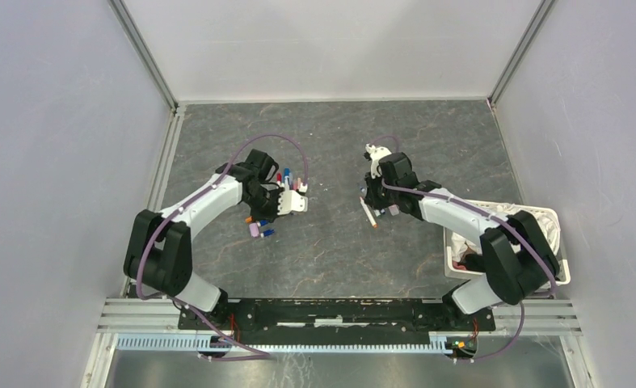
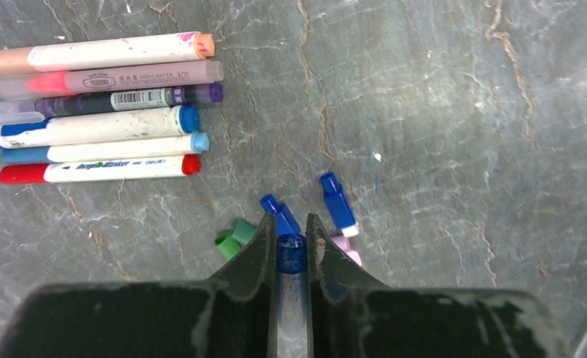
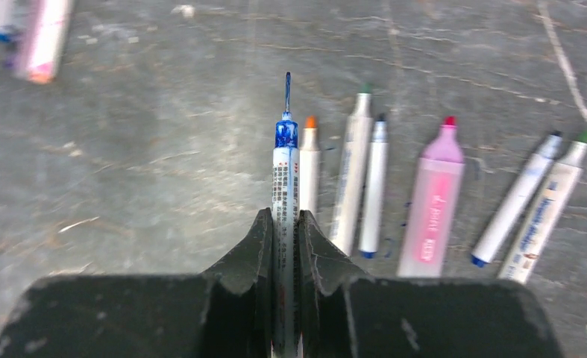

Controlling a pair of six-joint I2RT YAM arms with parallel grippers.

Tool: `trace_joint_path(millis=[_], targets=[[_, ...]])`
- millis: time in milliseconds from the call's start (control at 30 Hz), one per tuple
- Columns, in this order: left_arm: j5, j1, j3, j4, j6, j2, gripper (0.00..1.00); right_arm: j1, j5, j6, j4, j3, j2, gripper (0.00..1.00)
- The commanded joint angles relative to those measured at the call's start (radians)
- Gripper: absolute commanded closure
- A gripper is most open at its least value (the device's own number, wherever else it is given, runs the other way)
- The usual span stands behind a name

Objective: Open the pen caps

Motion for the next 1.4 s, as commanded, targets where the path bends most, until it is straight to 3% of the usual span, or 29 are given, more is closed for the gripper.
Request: trace_joint_path(millis=[0,267,400,433,533,567,600,933,1133,1200,1300,1367], targets=[[0.01,-0.006,-0.033,0.15,-0.068,0.04,0.84,-0.017,0.204,-0.029,0.058,0.028,0.06,1.0],[-0.032,0.003,-0.04,0.18,-0.097,0.15,0.69,-0.05,0.235,-0.042,0.081,0.058,0.166,1.0],[-0.021,0.009,-0.034,0.18,-0.121,0.172,0.58,-0.059,0.249,-0.054,0.092,0.05,0.181,0.98],[-0.011,0.014,-0.03,0.18,-0.13,0.171,0.52,-0.059,0.253,-0.057,0.092,0.05,0.186,0.95],[0.011,0.023,-0.014,0.172,-0.167,0.168,0.24,-0.064,0.257,-0.063,0.086,0.058,0.199,0.8],[0.017,0.025,-0.008,0.171,-0.179,0.163,0.05,-0.067,0.256,-0.064,0.085,0.059,0.201,0.75],[0.025,0.03,0.0,0.169,-0.193,0.15,0.01,-0.07,0.254,-0.064,0.086,0.059,0.203,0.73],[0.032,0.072,0.188,0.039,-0.38,0.11,0.0,-0.074,0.256,-0.055,0.071,0.059,0.18,0.69],[0.103,0.22,0.359,-0.075,-0.474,0.046,0.0,-0.071,0.275,-0.046,0.045,0.073,0.091,0.57],[0.126,0.297,0.403,-0.026,-0.582,-0.004,0.0,-0.057,0.27,-0.041,0.05,0.092,0.069,0.54],[0.021,0.358,0.434,0.089,-0.781,-0.048,0.0,-0.013,0.262,-0.038,0.04,0.163,0.082,0.5],[-0.039,0.365,0.442,0.101,-0.825,-0.054,0.0,0.037,0.261,-0.034,0.014,0.23,0.127,0.48]])
